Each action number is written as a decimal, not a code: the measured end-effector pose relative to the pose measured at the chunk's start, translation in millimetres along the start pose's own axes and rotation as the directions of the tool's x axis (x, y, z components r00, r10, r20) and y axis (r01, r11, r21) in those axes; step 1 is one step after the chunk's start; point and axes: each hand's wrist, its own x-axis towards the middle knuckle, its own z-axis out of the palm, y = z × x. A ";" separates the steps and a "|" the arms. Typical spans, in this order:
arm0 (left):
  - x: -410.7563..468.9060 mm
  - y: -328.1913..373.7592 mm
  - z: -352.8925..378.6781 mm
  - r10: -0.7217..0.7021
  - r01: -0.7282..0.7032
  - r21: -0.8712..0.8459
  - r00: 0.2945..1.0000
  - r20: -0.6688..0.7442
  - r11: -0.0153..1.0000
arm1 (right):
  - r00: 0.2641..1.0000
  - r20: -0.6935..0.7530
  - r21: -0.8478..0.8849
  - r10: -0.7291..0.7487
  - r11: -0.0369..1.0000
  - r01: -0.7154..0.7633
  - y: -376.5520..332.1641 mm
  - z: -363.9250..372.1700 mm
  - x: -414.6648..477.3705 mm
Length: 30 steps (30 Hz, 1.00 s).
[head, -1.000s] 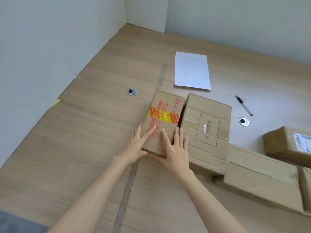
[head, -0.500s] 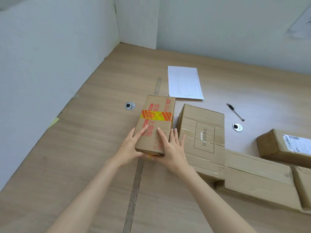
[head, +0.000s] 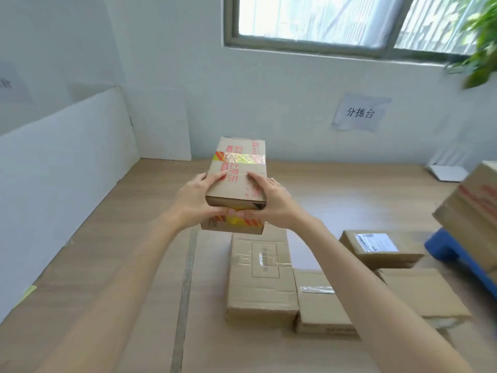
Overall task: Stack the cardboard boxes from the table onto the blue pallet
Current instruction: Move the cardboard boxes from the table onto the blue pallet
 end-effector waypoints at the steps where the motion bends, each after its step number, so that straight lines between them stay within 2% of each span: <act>1: 5.5 19.8 1.8 0.030 -0.030 0.004 1.000 -0.005 1.000 | 1.000 -0.025 -0.003 0.010 1.000 -0.010 5.8 -19.4 -9.3; 7: 27.1 158.6 51.7 0.226 -0.226 -0.022 0.974 0.000 0.974 | 0.981 -0.165 -0.029 0.102 0.994 -0.108 66.5 -134.8 -105.6; 16: 14.6 416.2 199.4 0.454 -0.443 -0.133 0.888 0.066 0.886 | 0.911 -0.297 -0.087 0.285 0.942 -0.324 199.7 -300.3 -320.9; 24: 1.1 611.2 313.3 0.622 -0.586 -0.217 0.761 0.184 0.781 | 0.781 -0.422 -0.081 0.461 0.839 -0.539 303.8 -401.2 -485.1; 30: 3.6 721.4 389.7 0.728 -0.681 -0.259 0.642 0.239 0.685 | 0.673 -0.467 0.023 0.574 0.768 -0.640 376.0 -452.1 -573.1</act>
